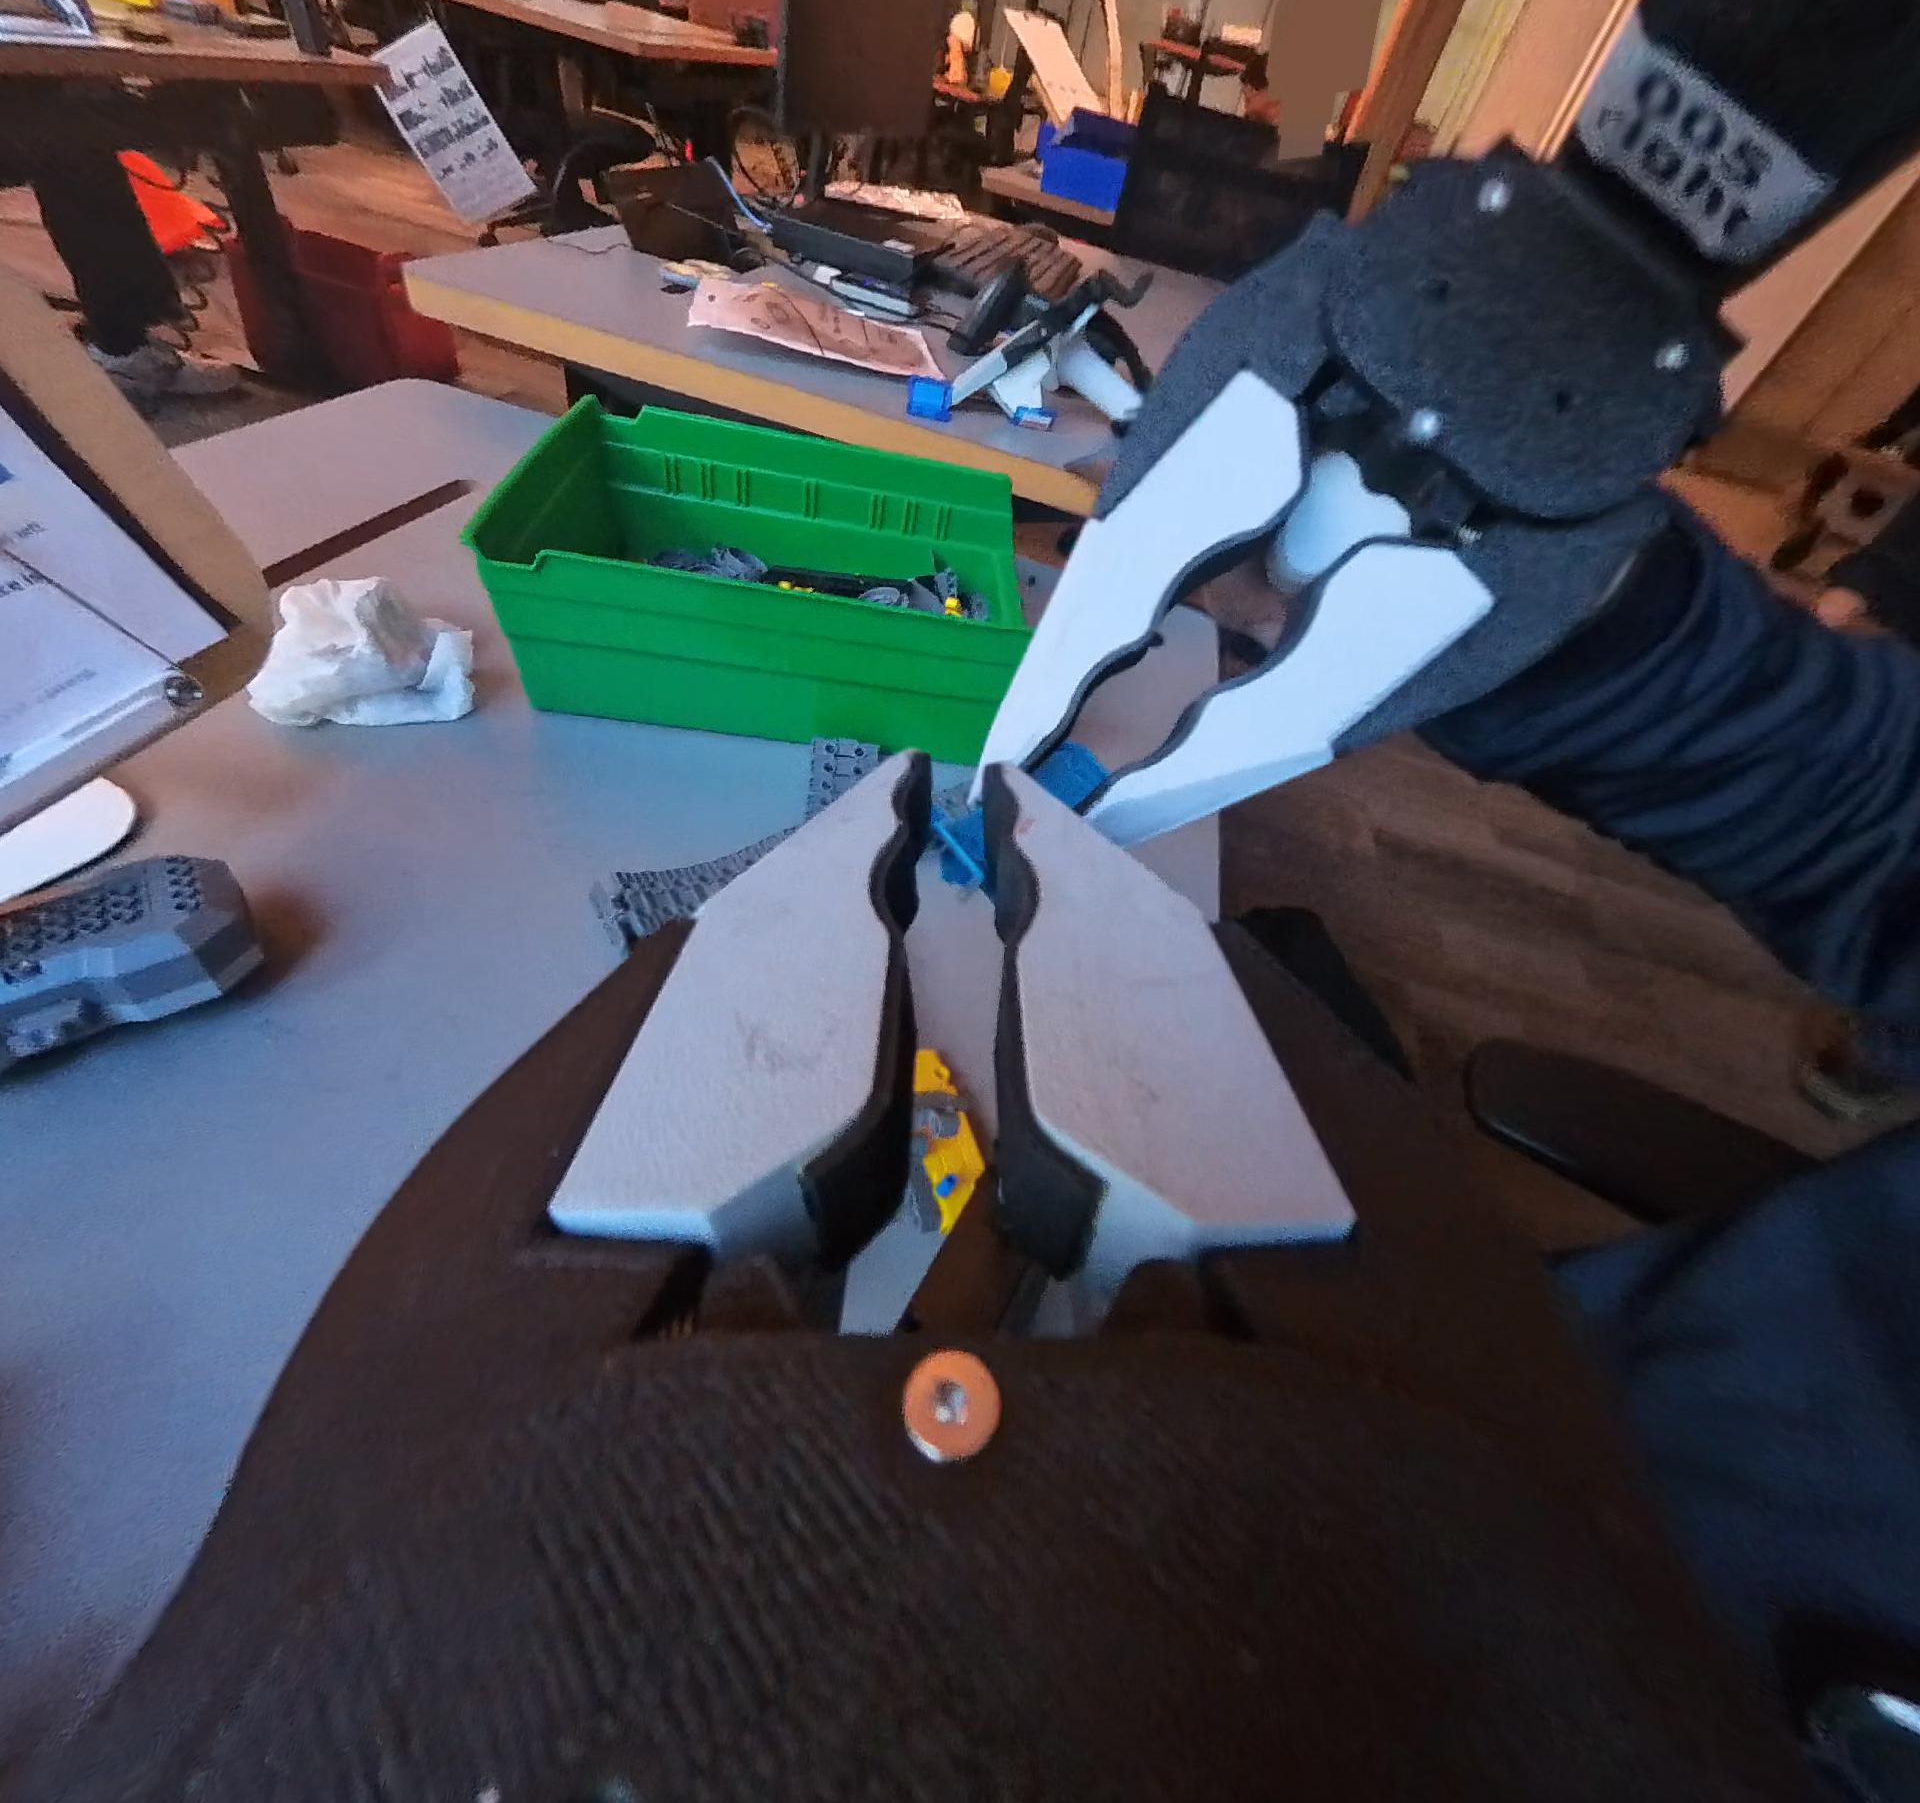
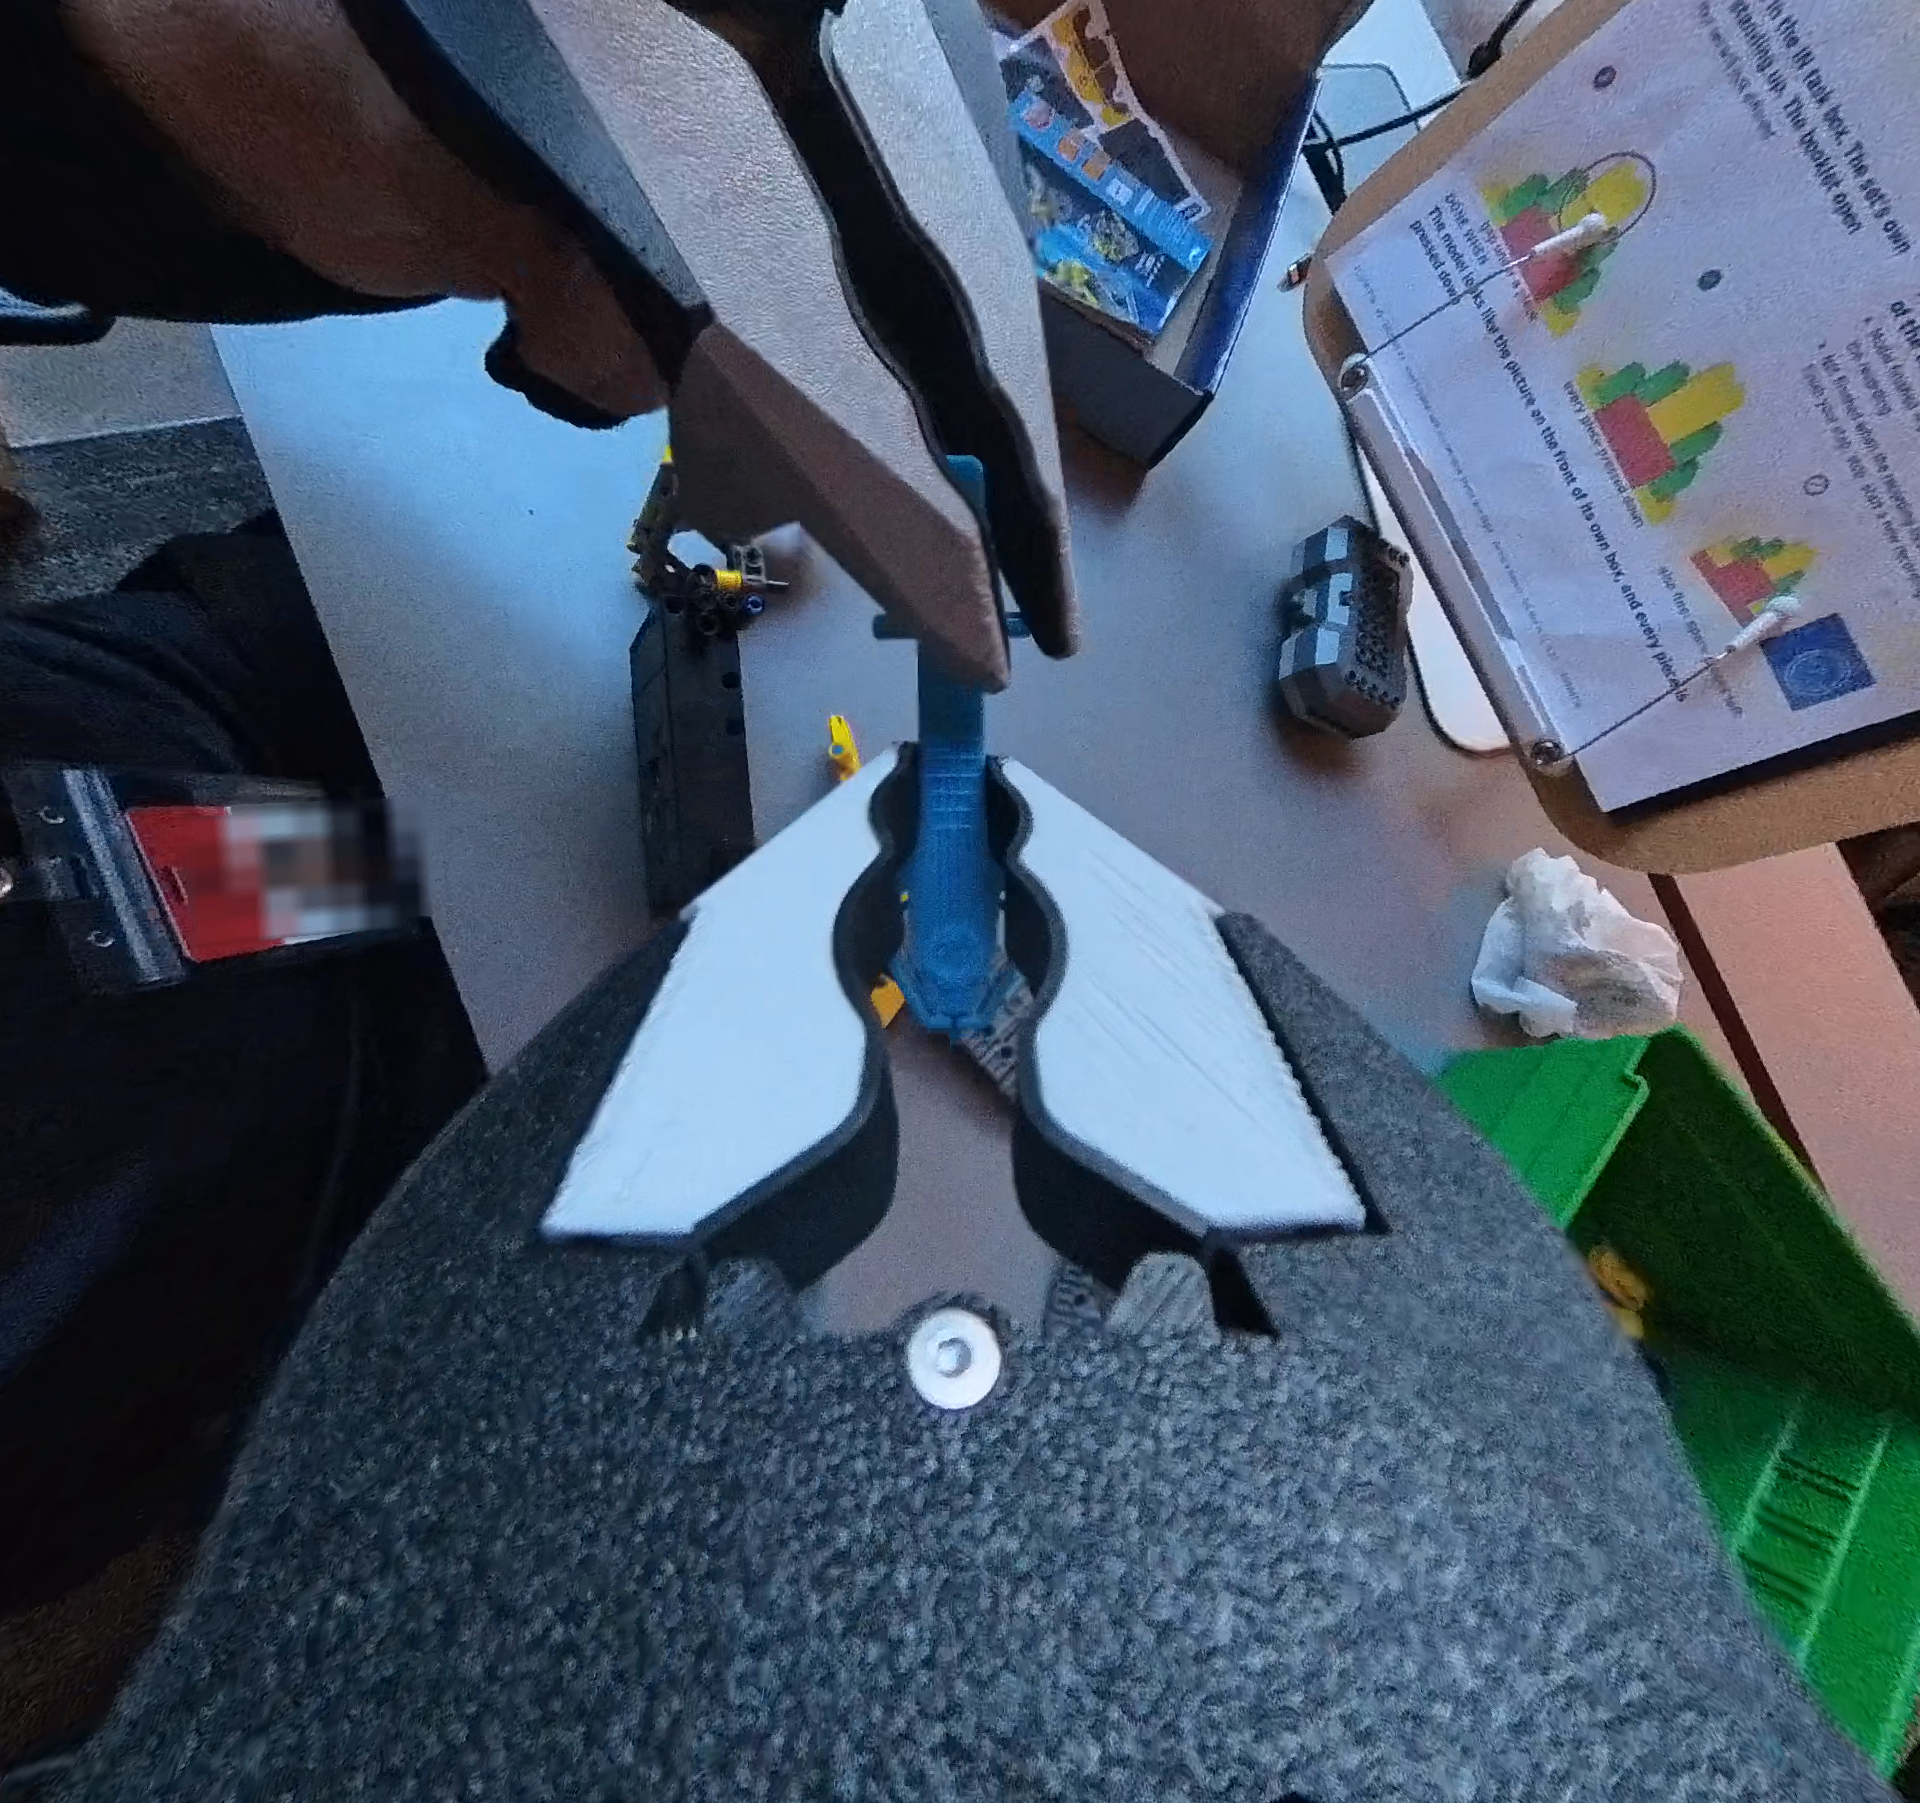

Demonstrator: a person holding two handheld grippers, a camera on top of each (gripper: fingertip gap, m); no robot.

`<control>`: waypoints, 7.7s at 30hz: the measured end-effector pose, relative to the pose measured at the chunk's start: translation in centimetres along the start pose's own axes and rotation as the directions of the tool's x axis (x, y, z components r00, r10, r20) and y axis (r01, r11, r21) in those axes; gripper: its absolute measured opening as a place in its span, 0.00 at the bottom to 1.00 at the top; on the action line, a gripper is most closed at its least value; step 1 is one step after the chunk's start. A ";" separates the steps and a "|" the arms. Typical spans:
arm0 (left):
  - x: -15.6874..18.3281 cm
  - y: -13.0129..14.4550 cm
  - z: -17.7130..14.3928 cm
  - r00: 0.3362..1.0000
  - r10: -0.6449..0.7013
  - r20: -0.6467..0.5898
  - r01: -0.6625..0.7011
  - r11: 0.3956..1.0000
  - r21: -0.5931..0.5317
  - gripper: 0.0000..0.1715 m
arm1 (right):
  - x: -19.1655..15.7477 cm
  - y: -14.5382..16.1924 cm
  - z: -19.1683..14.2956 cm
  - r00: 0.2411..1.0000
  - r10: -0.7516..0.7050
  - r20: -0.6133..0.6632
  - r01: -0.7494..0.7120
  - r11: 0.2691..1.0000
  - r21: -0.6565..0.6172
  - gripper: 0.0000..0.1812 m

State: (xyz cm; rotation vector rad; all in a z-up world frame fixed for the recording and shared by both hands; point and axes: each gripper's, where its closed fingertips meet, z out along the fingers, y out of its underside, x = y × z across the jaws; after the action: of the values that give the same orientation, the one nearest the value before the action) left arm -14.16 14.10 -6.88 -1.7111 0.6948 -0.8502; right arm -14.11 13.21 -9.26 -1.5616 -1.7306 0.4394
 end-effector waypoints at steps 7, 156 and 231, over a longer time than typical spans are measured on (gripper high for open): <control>-1.5 0.4 0.9 0.993 -0.112 -0.028 0.113 0.993 0.037 0.02 | 0.8 1.3 0.0 0.988 0.120 -0.094 -0.083 0.943 0.323 0.09; 0.9 19.0 -2.0 0.986 0.166 0.000 -0.101 0.601 -0.793 0.29 | -6.8 6.6 3.8 0.824 0.563 -0.067 -0.537 0.813 0.224 0.11; 1.2 19.7 -0.3 0.991 0.087 0.102 0.011 0.702 -0.712 0.27 | -5.8 6.8 4.4 0.808 0.586 -0.050 -0.587 0.796 -0.149 0.08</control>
State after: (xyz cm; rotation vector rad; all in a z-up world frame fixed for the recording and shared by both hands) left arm -14.53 7.49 -25.50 -2.4107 1.0587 -0.4350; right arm -12.70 9.96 -18.60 -2.2195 -1.2639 0.6116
